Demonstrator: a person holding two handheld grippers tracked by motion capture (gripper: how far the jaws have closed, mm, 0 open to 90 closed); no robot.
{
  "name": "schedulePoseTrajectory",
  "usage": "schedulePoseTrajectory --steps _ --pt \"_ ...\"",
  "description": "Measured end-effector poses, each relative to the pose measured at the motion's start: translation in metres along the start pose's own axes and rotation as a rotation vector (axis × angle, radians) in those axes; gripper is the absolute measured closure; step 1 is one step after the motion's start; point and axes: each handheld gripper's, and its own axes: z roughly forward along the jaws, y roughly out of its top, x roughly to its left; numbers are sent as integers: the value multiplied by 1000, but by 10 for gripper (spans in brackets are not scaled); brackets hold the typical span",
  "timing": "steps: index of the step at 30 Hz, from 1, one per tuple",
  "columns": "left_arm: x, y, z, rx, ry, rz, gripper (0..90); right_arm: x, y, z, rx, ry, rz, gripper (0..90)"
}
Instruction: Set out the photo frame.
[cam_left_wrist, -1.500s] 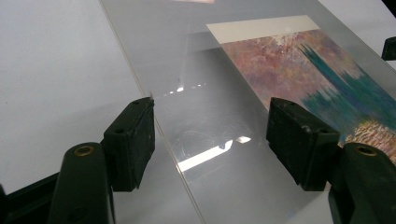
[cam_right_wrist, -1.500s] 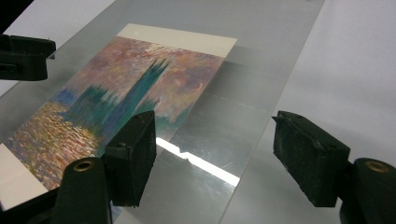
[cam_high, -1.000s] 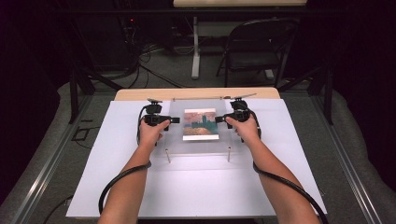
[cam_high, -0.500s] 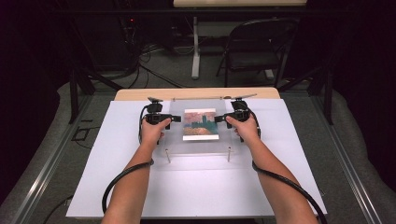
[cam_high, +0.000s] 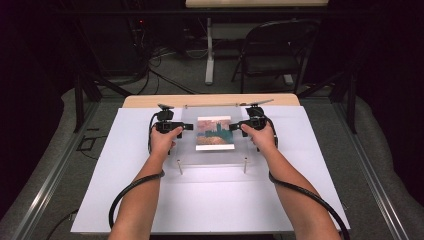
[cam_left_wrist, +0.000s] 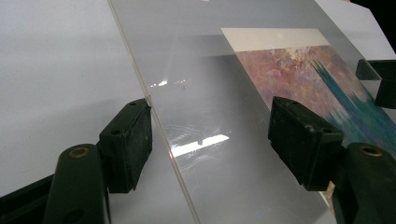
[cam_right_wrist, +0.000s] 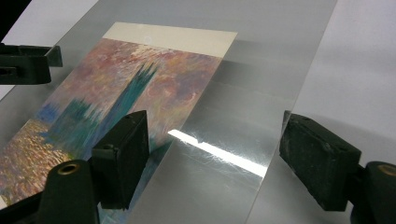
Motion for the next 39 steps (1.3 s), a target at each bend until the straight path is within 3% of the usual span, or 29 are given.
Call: schedulePoseTrajectory --steps 5,21,39 --pt "1 -2 -2 -22 -6 -9 326 2 0 0 -13 -6 -5 241" --pt "-3 2 -11 -27 -6 16 356 9 3 -8 -27 -20 -42 242" --pt "-23 5 -30 -63 35 46 396 24 6 -30 -48 -64 -71 285"
